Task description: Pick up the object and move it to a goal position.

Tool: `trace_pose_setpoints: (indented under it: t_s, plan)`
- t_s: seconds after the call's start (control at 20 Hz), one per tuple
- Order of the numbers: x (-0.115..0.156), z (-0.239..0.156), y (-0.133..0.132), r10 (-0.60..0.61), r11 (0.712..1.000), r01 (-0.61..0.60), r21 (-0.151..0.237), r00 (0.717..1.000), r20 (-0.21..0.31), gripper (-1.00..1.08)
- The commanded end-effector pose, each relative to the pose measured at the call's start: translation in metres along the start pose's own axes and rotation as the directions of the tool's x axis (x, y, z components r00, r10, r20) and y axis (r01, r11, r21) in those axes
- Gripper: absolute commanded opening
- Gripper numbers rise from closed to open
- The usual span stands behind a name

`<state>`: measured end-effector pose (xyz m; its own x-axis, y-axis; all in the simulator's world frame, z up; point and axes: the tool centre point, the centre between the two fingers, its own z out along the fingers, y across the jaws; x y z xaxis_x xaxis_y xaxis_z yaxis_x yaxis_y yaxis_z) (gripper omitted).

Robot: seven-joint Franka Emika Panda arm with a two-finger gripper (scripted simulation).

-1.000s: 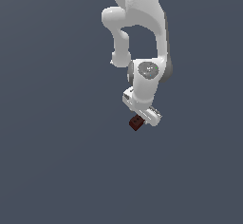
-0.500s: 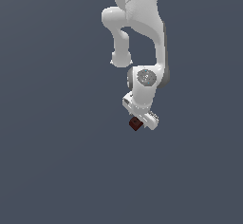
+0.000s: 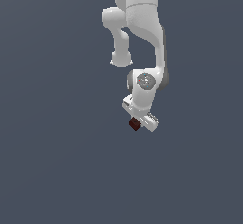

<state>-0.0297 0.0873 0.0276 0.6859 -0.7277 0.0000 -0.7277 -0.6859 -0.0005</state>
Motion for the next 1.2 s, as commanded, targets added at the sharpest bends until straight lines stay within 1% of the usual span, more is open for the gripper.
trace_pose_setpoints:
  t_s: [0.0, 0.35, 0.6, 0.9, 1.15]
  plan:
    - [0.000, 0.001, 0.000, 0.000, 1.000, 0.000, -0.001, 1.000, 0.000, -1.00]
    - [0.000, 0.000, 0.000, 0.000, 1.000, 0.000, 0.000, 1.000, 0.000, -1.00]
    - [0.004, -0.008, 0.006, 0.000, 1.000, 0.000, 0.000, 1.000, 0.000, -1.00]
    - [0.016, -0.033, 0.023, 0.000, 1.000, 0.000, 0.001, 1.000, 0.000, -1.00]
    - [0.034, -0.067, 0.048, 0.000, 1.000, 0.000, 0.001, 1.000, 0.001, -1.00]
